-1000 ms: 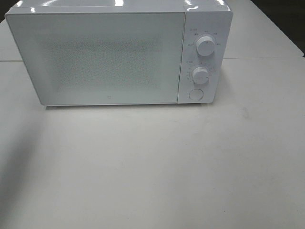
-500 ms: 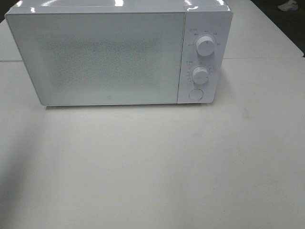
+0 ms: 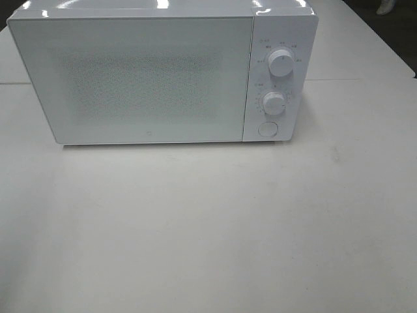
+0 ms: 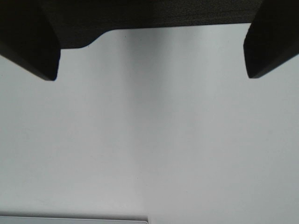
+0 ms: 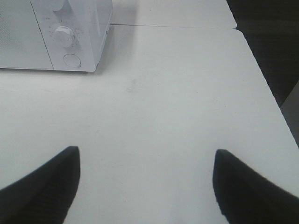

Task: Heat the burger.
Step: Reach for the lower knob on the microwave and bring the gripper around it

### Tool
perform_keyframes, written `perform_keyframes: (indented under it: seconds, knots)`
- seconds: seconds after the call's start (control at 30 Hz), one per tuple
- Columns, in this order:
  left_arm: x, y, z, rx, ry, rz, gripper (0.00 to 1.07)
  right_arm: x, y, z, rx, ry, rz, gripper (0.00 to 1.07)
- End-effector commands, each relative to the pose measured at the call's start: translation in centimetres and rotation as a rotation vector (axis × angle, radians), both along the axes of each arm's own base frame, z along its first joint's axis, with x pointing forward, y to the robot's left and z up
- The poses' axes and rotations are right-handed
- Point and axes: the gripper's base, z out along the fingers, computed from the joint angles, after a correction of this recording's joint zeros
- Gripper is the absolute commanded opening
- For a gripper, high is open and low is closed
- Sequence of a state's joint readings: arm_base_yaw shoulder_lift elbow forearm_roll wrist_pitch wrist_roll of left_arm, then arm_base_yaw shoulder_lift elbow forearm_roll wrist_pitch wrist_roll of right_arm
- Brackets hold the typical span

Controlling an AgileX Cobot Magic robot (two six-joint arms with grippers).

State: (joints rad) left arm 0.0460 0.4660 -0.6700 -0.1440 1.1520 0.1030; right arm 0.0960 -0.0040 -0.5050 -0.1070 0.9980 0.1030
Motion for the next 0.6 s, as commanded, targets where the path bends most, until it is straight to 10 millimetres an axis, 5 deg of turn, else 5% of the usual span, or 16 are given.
perform_keyframes:
  seconds: [0.03, 0.1, 0.6]
  knots:
    - [-0.9, 0.0, -1.2, 0.004, -0.031, 0.0, 1.01, -0.4, -0.1, -0.1, -0.013, -0.025, 0.003, 0.76]
    - [-1.8, -0.1, -2.9, 0.004, -0.026, 0.0, 1.01, -0.4, -0.1, -0.1, -0.013, -0.025, 0.003, 0.76]
    - [-5.7, -0.1, -2.7, 0.028, -0.339, 0.017, 1.01, -0.4, -0.1, -0.1, -0.015, -0.025, 0.003, 0.76]
